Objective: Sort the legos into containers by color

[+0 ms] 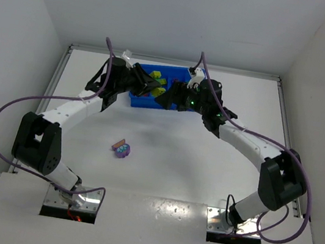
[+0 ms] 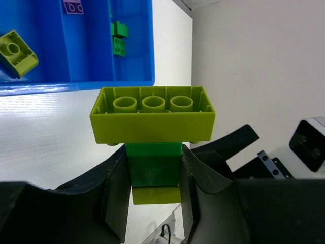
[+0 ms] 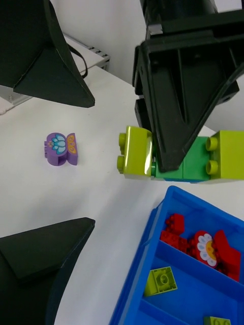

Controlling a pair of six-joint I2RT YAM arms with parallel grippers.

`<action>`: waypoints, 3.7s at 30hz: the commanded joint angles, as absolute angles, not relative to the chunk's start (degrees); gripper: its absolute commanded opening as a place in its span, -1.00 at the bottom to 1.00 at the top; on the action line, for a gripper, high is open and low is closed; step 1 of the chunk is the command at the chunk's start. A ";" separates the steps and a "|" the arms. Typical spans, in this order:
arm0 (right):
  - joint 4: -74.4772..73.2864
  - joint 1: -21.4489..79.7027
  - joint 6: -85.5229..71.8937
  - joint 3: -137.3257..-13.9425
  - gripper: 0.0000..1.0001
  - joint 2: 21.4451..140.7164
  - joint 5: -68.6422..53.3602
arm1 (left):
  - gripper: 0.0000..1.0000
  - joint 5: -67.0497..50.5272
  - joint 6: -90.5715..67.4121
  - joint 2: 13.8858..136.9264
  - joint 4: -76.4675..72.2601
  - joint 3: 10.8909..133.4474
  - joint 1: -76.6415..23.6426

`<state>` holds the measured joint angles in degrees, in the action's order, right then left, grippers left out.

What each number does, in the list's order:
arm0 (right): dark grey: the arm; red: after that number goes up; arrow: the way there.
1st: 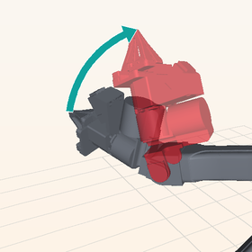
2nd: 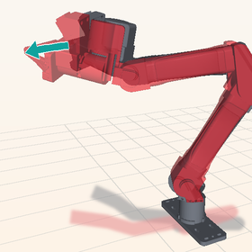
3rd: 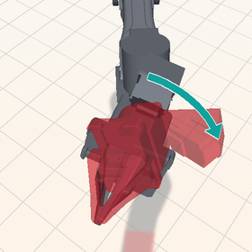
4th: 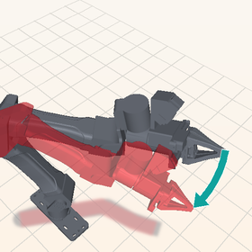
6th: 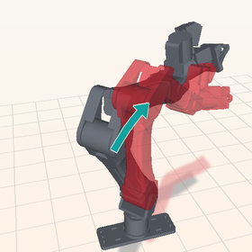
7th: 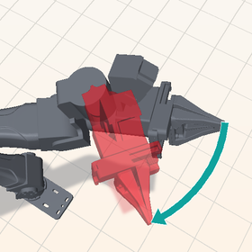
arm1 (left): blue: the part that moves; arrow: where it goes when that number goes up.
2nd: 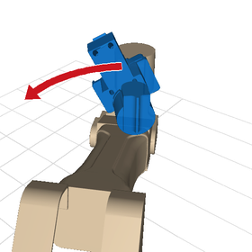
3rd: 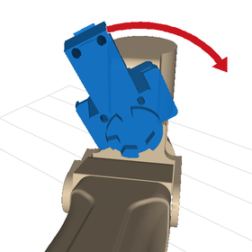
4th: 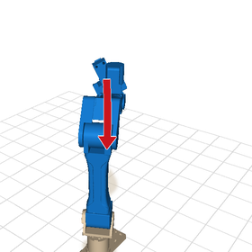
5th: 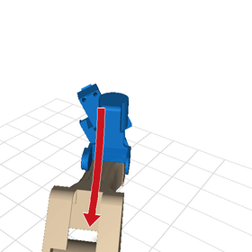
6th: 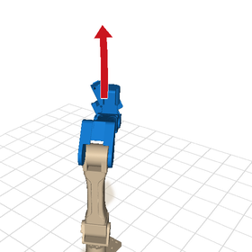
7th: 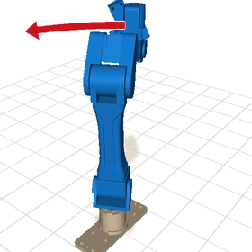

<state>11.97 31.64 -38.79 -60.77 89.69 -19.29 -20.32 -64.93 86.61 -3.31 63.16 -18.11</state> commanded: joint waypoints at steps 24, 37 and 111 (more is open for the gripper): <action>20.39 32.43 -34.29 -67.43 -1.00 95.72 -22.85 | -1.00 -21.45 -66.45 85.25 -6.77 65.65 -16.71; 18.11 30.59 -25.14 -67.04 -1.00 97.43 -19.42 | -1.00 -23.19 -52.66 84.20 -1.67 69.43 -4.31; 4.83 26.28 -44.65 -87.01 0.25 111.09 -54.32 | -1.00 -23.12 6.86 80.60 19.95 72.16 -22.68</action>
